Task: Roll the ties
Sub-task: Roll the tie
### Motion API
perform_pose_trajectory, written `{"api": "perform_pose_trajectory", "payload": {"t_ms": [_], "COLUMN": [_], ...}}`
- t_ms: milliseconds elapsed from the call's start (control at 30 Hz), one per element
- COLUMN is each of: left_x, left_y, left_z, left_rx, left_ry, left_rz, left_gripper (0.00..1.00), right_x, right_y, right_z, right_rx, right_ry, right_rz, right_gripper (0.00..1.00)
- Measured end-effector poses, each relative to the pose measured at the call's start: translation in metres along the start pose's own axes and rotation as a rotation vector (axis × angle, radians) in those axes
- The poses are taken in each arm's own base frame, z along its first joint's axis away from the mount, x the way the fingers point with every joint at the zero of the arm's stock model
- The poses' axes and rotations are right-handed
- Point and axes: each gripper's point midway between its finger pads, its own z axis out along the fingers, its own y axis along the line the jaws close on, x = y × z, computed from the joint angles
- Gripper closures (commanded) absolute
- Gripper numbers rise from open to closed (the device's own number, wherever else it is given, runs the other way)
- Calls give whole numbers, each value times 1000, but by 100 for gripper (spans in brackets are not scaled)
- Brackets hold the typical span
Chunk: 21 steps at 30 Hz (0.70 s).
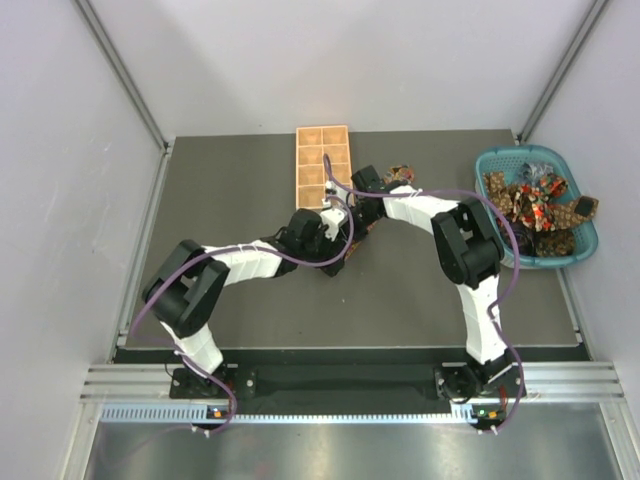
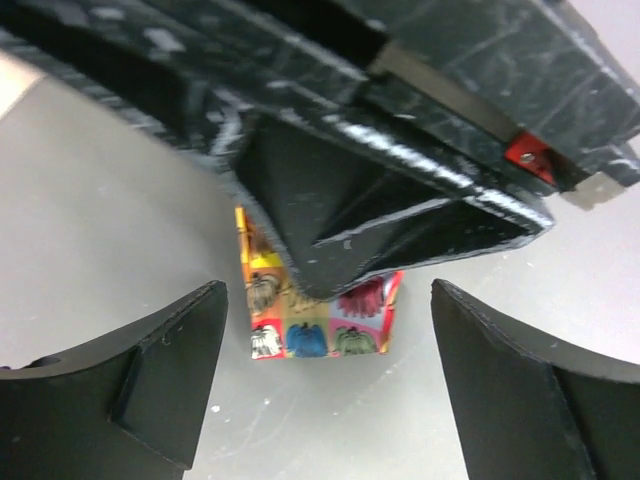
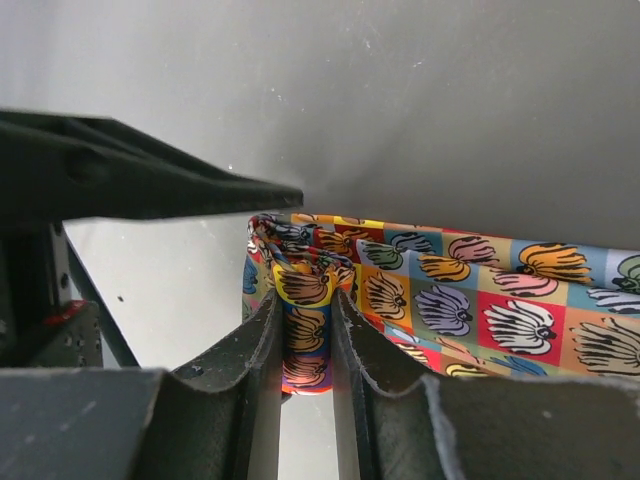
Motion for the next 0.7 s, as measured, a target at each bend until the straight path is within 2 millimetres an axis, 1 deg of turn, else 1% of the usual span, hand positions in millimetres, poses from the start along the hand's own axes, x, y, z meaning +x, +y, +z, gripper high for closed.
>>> {"api": "perform_pose_trajectory", "payload": {"t_ms": [167,300,333,500,533,700], "left_x": [1,-1,-1,0,0,1], "left_y": [-6,-5,-4,0,0,1], "left_z": [7,16,17,17,17,16], "left_rx": [22,11,6,-47,-56,-81], "left_ry": [21,37,39,68,73,84], "left_rz": [12,16,16,38,42,43], "left_gripper": [24,35,40,46,51,58], "right_x": [0,0,0,-1,-1,-2], "right_y": [0,0,0,-2,-2,-3], "right_z": [0,0,0,0,-1,-1], "right_rx": [7,9,9,28,29,35], "right_ry": [-10,-13,-16,-36,-41,-53], "right_rz": [-10,-13,-14,-20,-22,-20], "right_gripper": [88,88,87,87,86,79]}}
